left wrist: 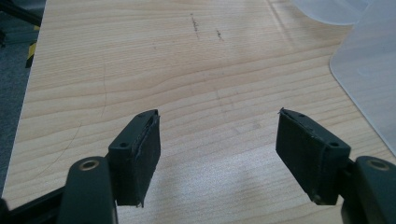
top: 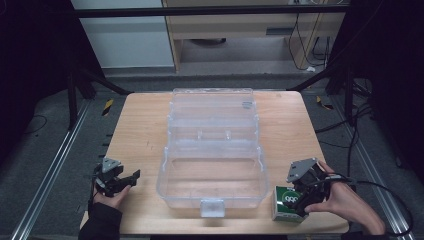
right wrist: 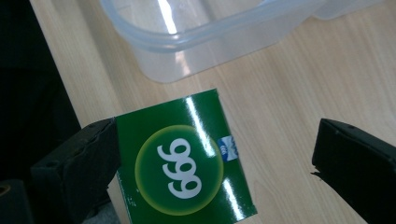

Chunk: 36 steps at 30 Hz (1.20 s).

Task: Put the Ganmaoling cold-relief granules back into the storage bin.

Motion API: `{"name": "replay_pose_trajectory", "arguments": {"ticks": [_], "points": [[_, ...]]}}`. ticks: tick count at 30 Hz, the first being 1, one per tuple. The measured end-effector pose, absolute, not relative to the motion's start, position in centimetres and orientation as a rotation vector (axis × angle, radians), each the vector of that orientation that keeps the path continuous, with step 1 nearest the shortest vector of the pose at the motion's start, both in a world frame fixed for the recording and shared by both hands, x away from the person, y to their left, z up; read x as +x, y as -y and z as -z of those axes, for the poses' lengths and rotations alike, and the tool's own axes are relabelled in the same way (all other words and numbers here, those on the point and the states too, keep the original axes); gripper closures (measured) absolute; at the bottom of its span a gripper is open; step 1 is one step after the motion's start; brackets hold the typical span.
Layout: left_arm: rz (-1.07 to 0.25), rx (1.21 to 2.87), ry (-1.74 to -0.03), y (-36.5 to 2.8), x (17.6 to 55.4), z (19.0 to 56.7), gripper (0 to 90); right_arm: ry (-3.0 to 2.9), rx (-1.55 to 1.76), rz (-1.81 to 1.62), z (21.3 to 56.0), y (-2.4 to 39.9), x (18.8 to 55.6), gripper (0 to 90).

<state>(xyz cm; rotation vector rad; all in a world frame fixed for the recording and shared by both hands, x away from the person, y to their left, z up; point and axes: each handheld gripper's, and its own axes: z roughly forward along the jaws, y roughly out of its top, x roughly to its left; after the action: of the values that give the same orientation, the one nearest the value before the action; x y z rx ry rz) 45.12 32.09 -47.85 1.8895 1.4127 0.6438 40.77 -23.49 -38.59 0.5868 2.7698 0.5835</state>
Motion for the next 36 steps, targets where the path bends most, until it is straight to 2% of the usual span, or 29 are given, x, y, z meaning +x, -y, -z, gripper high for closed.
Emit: {"name": "replay_pose_trajectory", "arguments": {"ticks": [36], "points": [[-0.642, 1.896, -1.412, -32.1, 45.2, 47.9, 30.1, -2.983, 0.423, -0.265, 44.1, 22.2, 41.2, 5.1]]}}
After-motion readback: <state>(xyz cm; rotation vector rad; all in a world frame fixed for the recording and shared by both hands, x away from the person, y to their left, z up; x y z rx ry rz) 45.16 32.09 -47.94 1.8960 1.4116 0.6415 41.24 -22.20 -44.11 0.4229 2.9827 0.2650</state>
